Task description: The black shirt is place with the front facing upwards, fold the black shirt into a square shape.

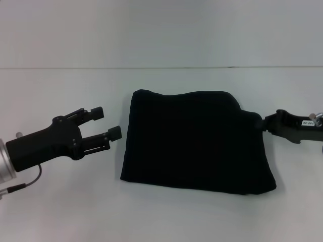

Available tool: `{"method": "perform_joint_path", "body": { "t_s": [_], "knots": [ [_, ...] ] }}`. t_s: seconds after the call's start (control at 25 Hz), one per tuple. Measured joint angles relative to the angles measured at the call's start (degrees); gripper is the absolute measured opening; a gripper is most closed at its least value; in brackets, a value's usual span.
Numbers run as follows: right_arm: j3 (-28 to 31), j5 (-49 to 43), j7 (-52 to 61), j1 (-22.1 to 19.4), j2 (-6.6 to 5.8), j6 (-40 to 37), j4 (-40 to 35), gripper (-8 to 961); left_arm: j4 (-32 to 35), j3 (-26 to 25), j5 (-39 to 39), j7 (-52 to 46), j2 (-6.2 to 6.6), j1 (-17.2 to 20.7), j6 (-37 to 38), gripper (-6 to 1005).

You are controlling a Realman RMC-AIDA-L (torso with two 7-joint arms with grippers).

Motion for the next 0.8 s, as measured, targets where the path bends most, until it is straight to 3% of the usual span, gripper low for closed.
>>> {"method": "perform_joint_path", "body": {
  "t_s": [0.24,0.52,0.8],
  "knots": [
    [-0.2,0.5,-0.8,-1.7,0.77,3.0,-0.2,16,-3.3,-1.9,-0.4,-1.4,0.08,-1.2,-0.1,874],
    [0.2,6.8,-3.7,-4.4,0.31,3.1,-0.6,15,-6.2,-4.2,-0.5,-2.5,-0.10,-2.2,-0.7,875],
    [1.7,12.4,-10.4,-7.2,0.29,3.0,-0.6,128,-7.1,-4.7,-0.5,-4.6,-0.10,-2.7,-1.8,875]
  ]
}}
